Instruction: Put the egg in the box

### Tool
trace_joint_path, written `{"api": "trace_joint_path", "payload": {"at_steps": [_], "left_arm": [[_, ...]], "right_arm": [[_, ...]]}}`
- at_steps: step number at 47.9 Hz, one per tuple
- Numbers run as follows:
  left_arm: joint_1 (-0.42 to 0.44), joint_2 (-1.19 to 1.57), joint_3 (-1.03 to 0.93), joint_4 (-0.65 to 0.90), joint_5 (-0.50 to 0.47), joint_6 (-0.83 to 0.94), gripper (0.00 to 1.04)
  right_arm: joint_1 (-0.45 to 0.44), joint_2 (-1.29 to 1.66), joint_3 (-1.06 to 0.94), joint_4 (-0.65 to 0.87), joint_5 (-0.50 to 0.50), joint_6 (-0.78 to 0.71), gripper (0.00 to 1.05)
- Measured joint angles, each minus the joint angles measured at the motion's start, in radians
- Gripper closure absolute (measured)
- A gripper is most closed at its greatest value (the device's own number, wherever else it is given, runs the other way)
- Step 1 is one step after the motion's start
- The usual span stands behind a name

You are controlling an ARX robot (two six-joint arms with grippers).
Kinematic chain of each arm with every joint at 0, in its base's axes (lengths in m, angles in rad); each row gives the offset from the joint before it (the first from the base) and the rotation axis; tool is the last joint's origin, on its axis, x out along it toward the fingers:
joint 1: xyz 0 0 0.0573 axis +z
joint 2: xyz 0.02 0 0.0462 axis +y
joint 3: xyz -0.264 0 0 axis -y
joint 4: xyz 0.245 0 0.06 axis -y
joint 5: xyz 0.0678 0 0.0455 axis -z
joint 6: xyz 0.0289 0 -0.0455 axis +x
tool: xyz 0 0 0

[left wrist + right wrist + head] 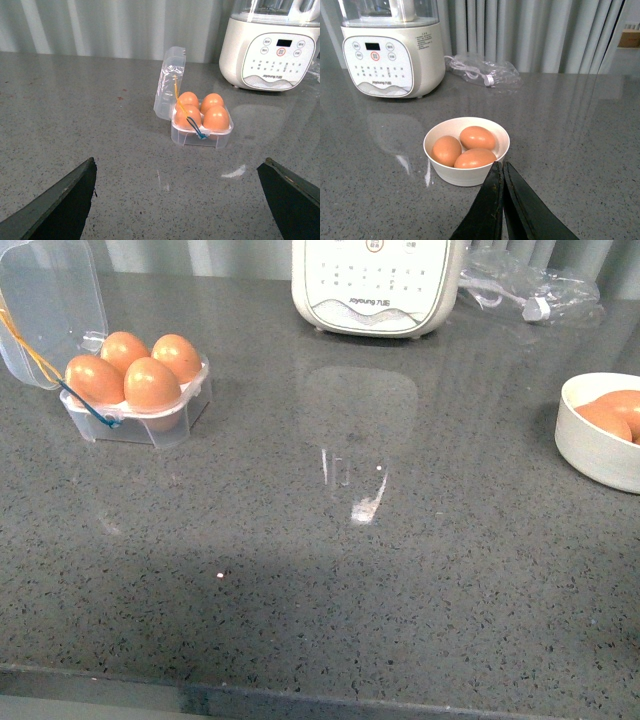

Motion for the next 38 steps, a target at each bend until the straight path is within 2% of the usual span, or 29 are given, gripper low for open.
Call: {"api": "trace_joint_path", "payload": {"at_steps": [34,38], "left_arm": [[0.0,0.0,0.0,0.0,0.0,0.0,0.07],[0.0,0.0,0.0,0.0,0.0,0.0,0.07]], "right_arm": [[0.0,-0.266,0.0,-0.258,0.0,0.0,1.02],[0.0,-0.377,0.001,-0.407,0.0,0.0,1.02]]}}
